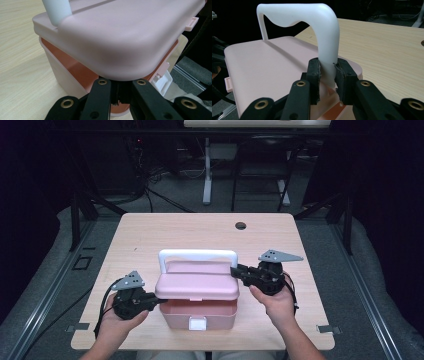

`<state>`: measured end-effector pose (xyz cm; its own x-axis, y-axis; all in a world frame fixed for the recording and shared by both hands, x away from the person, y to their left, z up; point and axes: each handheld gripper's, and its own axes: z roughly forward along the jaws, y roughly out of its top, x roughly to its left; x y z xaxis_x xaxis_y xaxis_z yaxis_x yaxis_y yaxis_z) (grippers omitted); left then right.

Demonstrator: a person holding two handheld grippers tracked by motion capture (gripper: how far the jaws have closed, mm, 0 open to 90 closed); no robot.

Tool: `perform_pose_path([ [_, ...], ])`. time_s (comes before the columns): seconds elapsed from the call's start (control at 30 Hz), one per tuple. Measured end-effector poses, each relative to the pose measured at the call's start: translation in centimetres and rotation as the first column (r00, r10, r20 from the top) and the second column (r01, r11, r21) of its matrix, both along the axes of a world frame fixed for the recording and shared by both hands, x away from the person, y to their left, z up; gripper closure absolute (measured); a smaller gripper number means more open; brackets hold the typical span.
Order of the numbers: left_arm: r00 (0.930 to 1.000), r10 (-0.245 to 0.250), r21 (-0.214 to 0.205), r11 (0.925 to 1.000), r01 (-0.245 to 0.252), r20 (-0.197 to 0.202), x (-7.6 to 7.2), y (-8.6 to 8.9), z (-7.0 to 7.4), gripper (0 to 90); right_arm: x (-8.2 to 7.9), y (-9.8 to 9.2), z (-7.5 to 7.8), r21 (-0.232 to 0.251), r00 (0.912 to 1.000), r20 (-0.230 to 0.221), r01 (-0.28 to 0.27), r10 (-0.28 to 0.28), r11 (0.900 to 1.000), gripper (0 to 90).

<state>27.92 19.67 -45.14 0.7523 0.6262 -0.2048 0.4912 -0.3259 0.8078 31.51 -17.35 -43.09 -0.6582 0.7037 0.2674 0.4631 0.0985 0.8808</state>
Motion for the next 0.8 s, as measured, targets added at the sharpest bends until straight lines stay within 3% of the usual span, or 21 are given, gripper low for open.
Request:
perform_pose_path([
  [0.33,1.0,0.002,-0.007,1.0,-0.002,0.003,0.0,-0.1,0.5,88.8,-0.3,-0.3,0.1,-0.003,0.9998,0.019,0.005,-0.005,1.0,70.8],
  [0.8,0.9998,0.017,-0.021,0.9996,-0.017,0.012,0.6,-0.1,1.6,88.6,-2.2,-1.8,0.6,-0.001,0.9979,0.06,0.025,-0.025,0.9997,72.4],
])
